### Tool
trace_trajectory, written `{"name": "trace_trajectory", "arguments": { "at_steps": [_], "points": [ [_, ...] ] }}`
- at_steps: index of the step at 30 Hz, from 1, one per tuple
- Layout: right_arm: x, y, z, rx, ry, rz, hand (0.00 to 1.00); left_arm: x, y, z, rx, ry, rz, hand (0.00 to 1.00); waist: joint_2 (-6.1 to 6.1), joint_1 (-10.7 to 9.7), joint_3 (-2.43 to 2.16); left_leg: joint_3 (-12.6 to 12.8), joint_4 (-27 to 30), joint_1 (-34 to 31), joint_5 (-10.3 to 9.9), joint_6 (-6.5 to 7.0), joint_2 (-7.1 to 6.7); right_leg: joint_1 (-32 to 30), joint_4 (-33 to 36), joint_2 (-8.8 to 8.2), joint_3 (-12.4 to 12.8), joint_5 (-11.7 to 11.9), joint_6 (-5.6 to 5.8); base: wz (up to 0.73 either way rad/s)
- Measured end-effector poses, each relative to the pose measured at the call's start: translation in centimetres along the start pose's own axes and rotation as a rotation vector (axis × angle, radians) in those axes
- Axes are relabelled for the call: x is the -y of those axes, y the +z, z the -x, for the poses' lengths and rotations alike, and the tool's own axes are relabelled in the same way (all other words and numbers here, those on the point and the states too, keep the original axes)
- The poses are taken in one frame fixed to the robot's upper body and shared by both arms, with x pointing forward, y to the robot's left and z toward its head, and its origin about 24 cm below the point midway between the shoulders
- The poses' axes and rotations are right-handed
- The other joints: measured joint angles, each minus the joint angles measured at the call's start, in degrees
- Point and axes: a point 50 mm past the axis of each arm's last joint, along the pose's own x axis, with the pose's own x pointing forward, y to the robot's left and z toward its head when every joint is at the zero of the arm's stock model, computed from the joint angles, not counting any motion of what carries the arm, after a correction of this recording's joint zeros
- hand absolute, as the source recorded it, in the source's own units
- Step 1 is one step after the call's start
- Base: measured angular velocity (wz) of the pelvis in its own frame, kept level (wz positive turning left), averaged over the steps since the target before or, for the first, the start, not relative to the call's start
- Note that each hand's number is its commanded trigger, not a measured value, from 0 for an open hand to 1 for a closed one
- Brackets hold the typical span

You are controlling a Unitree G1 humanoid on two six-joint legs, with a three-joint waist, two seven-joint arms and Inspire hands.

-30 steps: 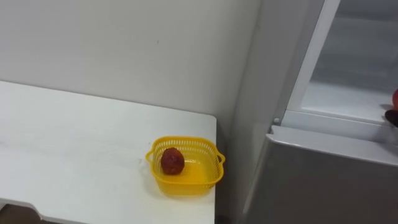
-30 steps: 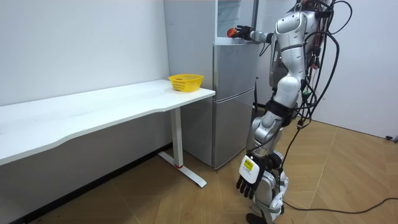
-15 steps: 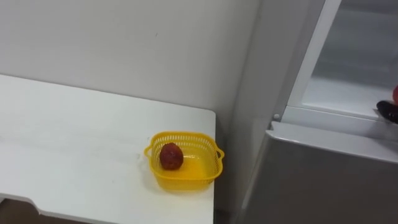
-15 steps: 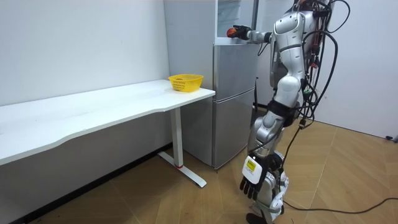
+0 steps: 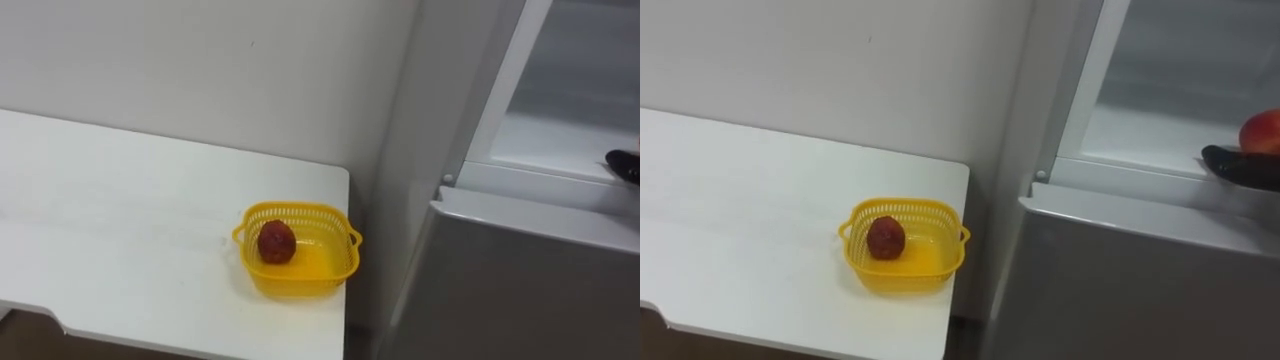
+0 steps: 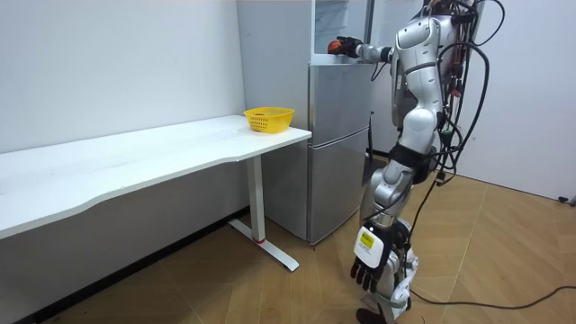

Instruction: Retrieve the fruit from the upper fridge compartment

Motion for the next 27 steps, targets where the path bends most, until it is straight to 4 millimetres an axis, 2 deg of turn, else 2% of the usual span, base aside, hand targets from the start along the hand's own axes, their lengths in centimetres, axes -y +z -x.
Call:
{"name": "trace_trajectory", "arguments": {
  "at_steps": [9,15,16,19,23,27],
  "points": [
    [0.4,0.4,-0.1,0.020,-0.016,0.049,1.00,-0.2,0.4,-0.1,0.010,0.004,0.001,0.00,0.14,0.6,0.24,0.0,0.4,-1.2,0.1,-0.21,0.13,-1.2,0.5,-0.07,-0.7,0.0,-0.08,0.00],
    [0.6,1.2,-0.4,0.045,-0.040,0.074,1.00,-0.4,0.9,-0.1,0.022,0.009,0.001,0.00,0.77,0.7,0.68,0.0,0.4,-1.2,0.1,-0.22,0.17,-1.3,0.5,-0.04,-0.8,0.0,-0.10,0.00],
    [0.8,1.5,-0.5,0.050,-0.047,0.074,1.00,-0.4,0.9,-0.1,0.022,0.009,0.001,0.00,0.63,0.8,0.58,0.0,0.3,-1.2,0.1,-0.24,0.17,-1.4,0.5,-0.04,-0.9,0.0,-0.12,0.00],
    [1.1,2.1,-0.8,0.059,-0.063,0.069,1.00,-0.4,0.8,-0.1,0.021,0.011,0.000,0.00,0.78,1.0,0.68,0.0,0.2,-1.2,0.2,-0.34,0.22,-1.4,0.4,-0.03,-1.1,-0.1,-0.34,0.00],
    [1.0,2.2,-0.8,0.061,-0.060,0.073,1.00,-0.6,0.9,-0.1,0.025,0.016,-0.001,0.00,0.30,1.1,0.35,0.0,0.2,-1.2,0.3,-0.54,0.35,-1.1,-0.4,0.10,-1.3,-0.2,-0.61,0.00],
    [0.4,2.4,-0.9,0.065,-0.040,0.093,1.00,-0.7,1.0,-0.1,0.030,0.017,-0.006,0.00,0.22,1.1,0.29,-0.2,0.0,-0.9,0.4,-0.67,0.54,-0.7,-0.4,0.16,-2.3,-0.2,-0.64,0.02]
  ]
}}
